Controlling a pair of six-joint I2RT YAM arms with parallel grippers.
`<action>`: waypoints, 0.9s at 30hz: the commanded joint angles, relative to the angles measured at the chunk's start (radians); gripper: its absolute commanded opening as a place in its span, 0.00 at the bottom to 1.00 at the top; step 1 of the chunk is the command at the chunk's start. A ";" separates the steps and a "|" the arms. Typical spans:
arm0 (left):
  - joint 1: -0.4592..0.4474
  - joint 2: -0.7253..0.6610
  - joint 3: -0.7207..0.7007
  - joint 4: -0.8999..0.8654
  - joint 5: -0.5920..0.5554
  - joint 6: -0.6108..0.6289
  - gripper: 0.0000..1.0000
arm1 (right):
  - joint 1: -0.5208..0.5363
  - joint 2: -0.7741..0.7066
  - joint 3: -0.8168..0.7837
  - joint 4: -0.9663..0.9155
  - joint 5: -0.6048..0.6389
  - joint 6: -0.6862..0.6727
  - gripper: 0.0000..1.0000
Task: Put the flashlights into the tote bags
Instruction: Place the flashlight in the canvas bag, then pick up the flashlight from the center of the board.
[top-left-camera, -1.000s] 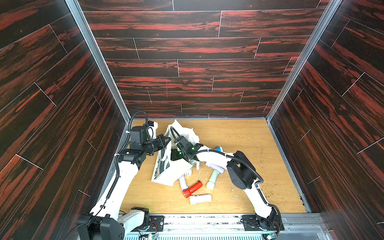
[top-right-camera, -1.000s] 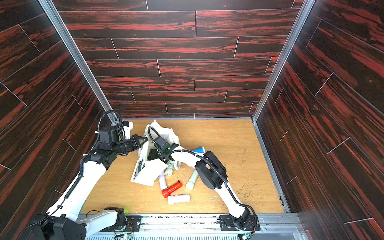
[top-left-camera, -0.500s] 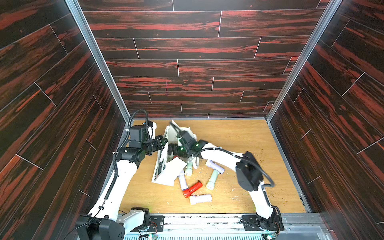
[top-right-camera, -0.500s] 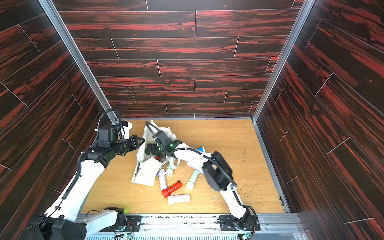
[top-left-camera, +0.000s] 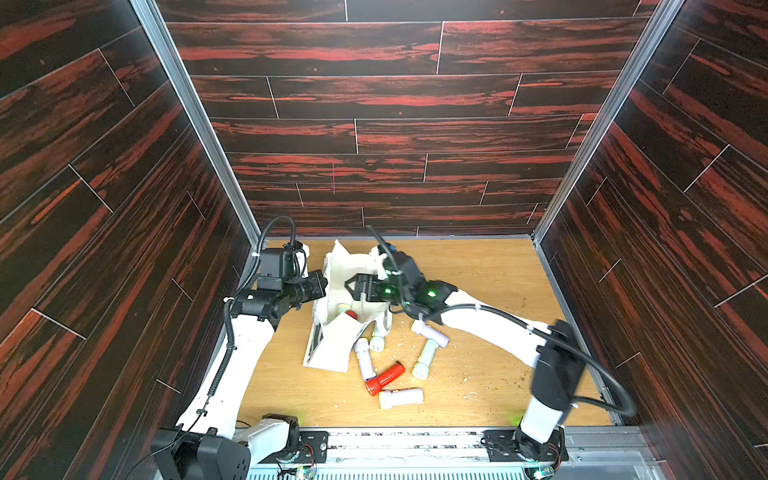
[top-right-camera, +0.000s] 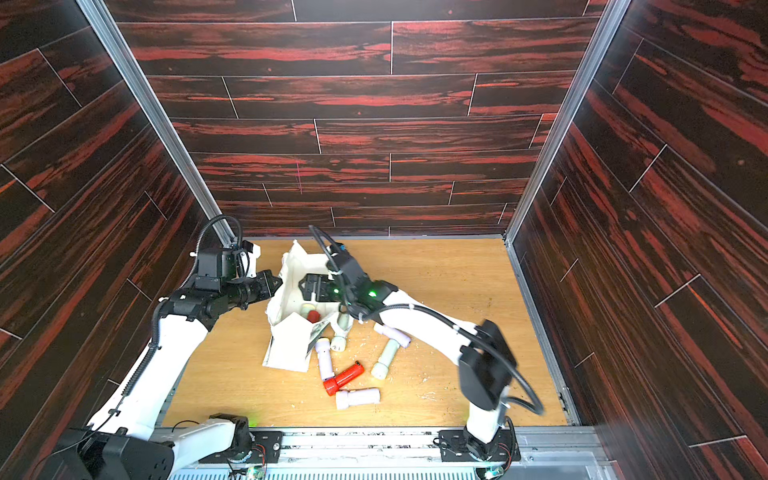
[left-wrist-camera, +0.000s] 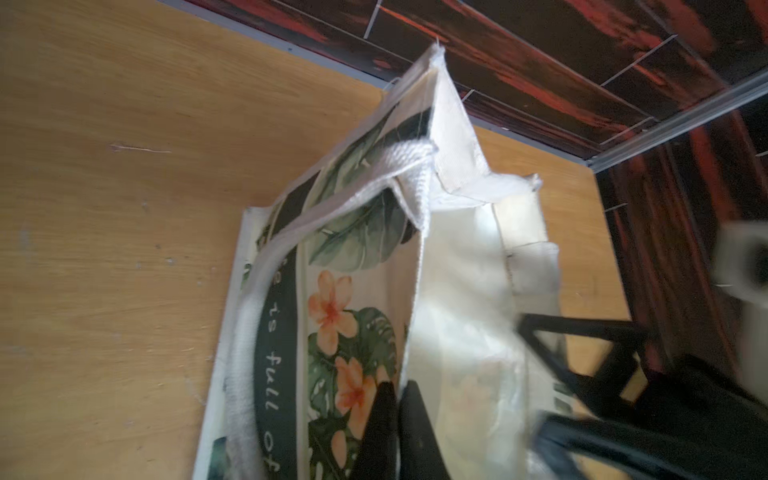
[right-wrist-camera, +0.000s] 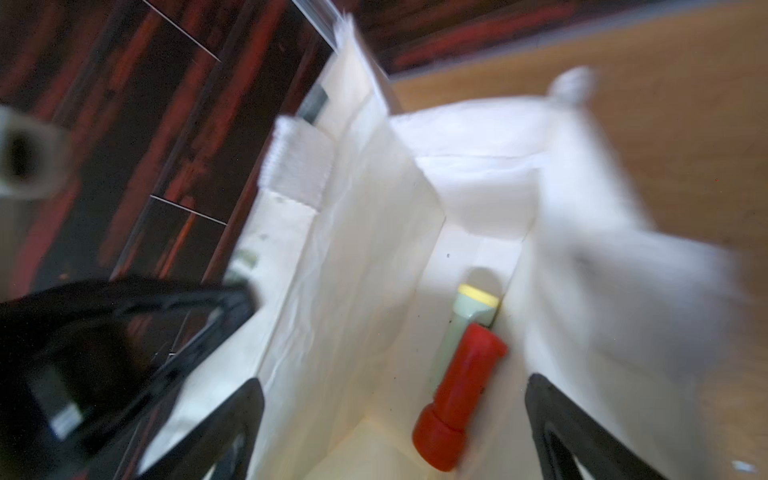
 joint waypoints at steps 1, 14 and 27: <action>-0.007 0.020 0.038 -0.071 -0.070 0.040 0.00 | 0.000 -0.133 -0.081 0.122 0.080 -0.077 0.99; -0.079 0.069 0.108 -0.159 -0.344 0.102 0.00 | -0.003 -0.447 -0.346 -0.042 0.239 -0.182 0.97; -0.108 0.081 0.133 -0.198 -0.524 0.151 0.00 | -0.110 -0.460 -0.417 -0.459 0.147 -0.244 0.94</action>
